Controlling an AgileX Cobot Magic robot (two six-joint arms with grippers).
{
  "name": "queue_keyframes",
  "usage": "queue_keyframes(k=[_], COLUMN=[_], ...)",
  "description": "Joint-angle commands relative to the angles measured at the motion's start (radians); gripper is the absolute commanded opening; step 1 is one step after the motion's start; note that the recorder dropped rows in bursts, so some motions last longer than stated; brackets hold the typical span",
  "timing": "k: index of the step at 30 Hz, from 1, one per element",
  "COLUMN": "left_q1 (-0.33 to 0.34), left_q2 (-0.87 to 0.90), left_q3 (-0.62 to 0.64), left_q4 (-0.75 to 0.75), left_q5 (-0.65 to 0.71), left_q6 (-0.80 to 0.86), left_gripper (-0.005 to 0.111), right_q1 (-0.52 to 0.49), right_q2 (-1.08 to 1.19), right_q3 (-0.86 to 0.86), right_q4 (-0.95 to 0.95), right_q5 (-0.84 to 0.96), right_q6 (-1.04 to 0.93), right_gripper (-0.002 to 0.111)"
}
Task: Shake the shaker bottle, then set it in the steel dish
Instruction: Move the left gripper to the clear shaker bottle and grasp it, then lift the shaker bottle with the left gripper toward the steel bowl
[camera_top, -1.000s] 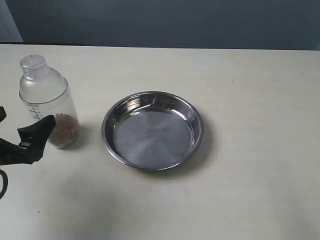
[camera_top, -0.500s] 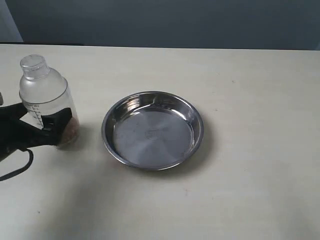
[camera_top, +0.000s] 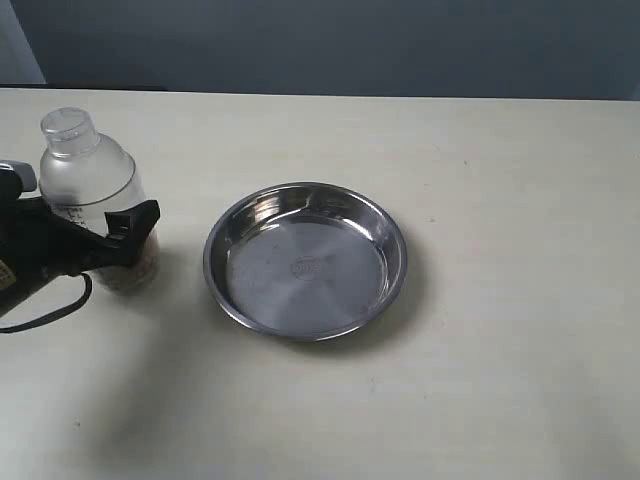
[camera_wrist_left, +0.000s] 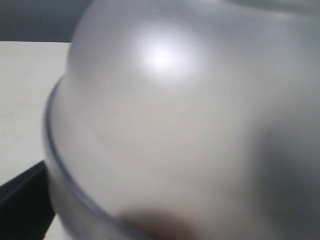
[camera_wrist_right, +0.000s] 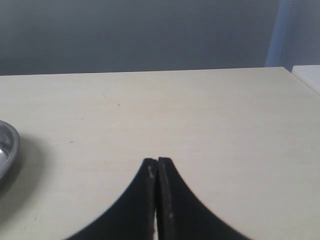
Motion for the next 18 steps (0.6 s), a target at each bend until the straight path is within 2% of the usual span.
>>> queue_keyframes(k=[1, 8, 18], left_q1=[-0.008, -0.008, -0.008], left_q2=[0.019, 0.019, 0.019], left_q3=[-0.013, -0.013, -0.013], left_q4=[-0.009, -0.06, -0.054], left_q5=[-0.019, -0.001, 0.019], left_q6=[0.003, -0.009, -0.028], left_gripper=[0.104, 0.104, 0.104], right_q1=[-0.004, -0.004, -0.004], right_q2=[-0.004, -0.004, -0.004], right_q3=[0.001, 0.001, 0.001], right_q4=[0.001, 0.001, 0.001], right_q5=[-0.013, -0.013, -0.013], right_q6=[-0.001, -0.001, -0.001], right_gripper=[-0.001, -0.001, -0.001])
